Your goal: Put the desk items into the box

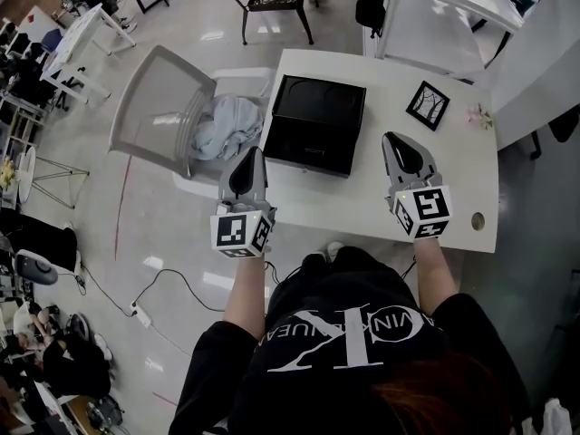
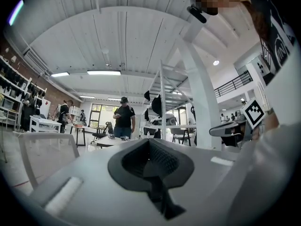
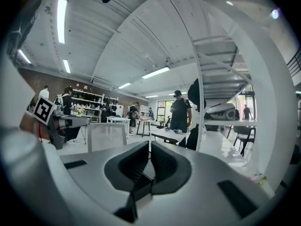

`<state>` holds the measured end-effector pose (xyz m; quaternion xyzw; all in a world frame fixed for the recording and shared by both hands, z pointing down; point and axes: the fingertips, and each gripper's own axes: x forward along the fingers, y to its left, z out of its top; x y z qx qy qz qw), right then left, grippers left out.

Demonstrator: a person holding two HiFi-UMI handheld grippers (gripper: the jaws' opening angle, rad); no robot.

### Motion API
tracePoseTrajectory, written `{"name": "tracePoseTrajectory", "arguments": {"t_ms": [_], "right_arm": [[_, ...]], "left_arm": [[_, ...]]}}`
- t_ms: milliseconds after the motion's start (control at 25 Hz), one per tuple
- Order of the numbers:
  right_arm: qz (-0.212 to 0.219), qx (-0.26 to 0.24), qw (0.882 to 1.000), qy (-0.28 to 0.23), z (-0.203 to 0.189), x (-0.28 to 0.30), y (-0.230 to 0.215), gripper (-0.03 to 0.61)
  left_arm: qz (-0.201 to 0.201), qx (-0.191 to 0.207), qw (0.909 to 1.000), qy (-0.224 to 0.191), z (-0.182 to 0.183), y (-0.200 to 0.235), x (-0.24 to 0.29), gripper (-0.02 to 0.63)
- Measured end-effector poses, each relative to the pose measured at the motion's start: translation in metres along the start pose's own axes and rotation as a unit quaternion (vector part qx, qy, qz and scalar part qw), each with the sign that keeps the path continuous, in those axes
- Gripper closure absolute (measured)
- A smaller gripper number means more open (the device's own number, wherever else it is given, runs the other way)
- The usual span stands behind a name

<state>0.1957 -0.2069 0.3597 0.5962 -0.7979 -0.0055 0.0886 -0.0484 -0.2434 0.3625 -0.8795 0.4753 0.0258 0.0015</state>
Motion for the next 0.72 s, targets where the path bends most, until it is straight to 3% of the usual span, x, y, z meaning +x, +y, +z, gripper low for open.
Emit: {"name": "tracePoseTrajectory", "arguments": {"t_ms": [720], "right_arm": [[0.007,0.007,1.000,0.004,-0.0031,0.0067,0.0057,0.565]], "left_arm": [[-0.001,-0.001,1.0000,0.007,-0.0055,0.0073,0.0006,0.604]]}}
